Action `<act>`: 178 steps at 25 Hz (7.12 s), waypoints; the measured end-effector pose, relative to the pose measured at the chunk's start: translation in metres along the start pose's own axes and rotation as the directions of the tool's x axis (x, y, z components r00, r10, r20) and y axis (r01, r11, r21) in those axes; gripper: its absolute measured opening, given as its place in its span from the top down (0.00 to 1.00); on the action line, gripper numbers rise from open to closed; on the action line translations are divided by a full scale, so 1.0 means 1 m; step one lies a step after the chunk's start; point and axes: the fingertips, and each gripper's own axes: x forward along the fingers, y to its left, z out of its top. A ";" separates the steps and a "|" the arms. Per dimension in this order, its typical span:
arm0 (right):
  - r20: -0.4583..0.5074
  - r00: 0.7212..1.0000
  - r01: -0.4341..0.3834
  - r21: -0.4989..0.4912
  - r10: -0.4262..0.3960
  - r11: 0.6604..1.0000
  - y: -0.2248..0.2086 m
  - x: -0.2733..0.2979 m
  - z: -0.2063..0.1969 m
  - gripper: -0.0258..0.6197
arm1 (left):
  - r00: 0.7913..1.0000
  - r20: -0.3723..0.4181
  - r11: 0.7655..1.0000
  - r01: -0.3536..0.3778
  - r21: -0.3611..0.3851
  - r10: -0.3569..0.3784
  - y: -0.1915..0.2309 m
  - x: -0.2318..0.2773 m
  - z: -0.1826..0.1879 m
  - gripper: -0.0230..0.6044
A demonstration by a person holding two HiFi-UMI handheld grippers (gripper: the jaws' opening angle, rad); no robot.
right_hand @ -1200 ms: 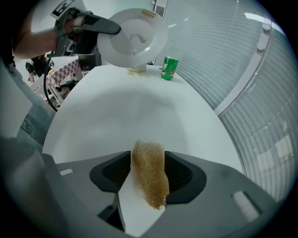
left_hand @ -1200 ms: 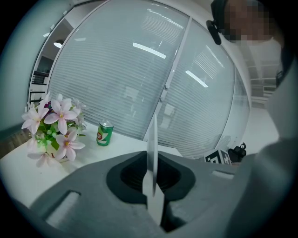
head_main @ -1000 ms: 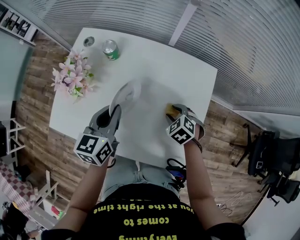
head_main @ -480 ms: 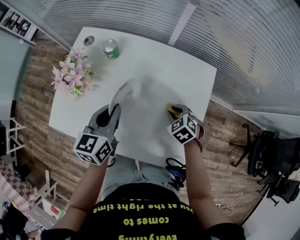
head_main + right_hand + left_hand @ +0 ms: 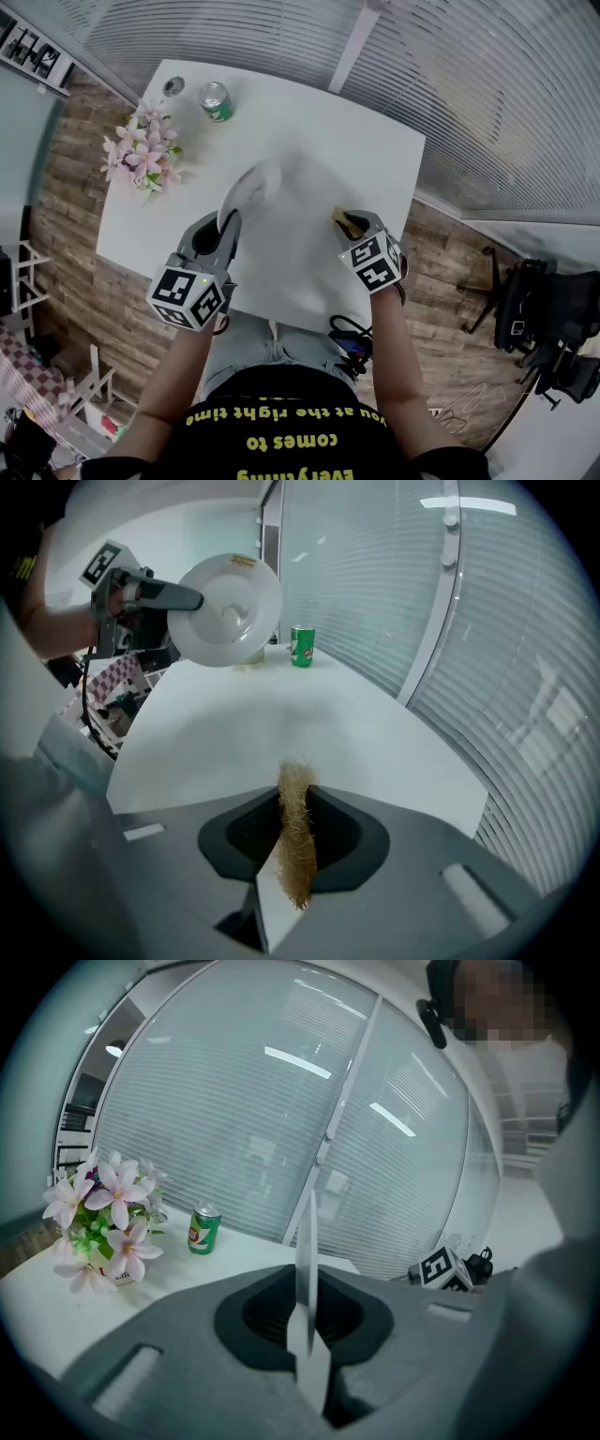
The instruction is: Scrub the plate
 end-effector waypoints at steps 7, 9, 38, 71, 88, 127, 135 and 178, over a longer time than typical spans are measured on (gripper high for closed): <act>0.102 0.994 -0.039 0.101 0.028 0.994 0.000 -0.021 0.010 0.84 | 1.000 -0.004 1.000 0.012 -0.006 -0.012 -0.008 -0.001 0.000 0.93; 0.125 0.992 -0.040 0.112 0.026 0.993 0.000 -0.028 0.015 0.84 | 1.000 -0.005 1.000 0.016 -0.008 -0.016 -0.009 -0.002 0.000 0.93; 0.426 0.895 0.032 0.230 -0.130 0.973 -0.026 -0.137 0.088 0.85 | 0.993 0.087 0.996 0.082 0.041 -0.085 -0.032 -0.016 0.053 0.93; 0.672 0.704 0.080 0.245 -0.229 0.966 -0.024 -0.239 0.149 0.86 | 0.976 0.153 0.986 0.140 0.086 -0.152 -0.071 -0.036 0.088 0.93; 0.679 0.693 0.090 0.251 -0.242 0.964 -0.026 -0.238 0.152 0.86 | 0.974 0.143 0.982 0.166 0.089 -0.178 -0.073 -0.027 0.086 0.93; 0.835 0.549 -0.034 -0.006 0.024 0.999 0.059 -0.243 0.243 0.86 | 0.952 0.125 0.959 0.270 0.088 -0.280 -0.116 -0.010 0.082 0.93; 0.855 0.514 -0.033 -0.063 0.071 0.997 0.075 -0.249 0.253 0.86 | 0.948 0.135 0.957 0.280 0.077 -0.288 -0.118 -0.011 0.087 0.93; 0.814 0.548 0.130 0.145 -0.193 0.981 -0.004 -0.253 0.207 0.86 | 0.918 0.177 0.935 0.352 0.040 -0.354 -0.135 -0.026 0.089 0.93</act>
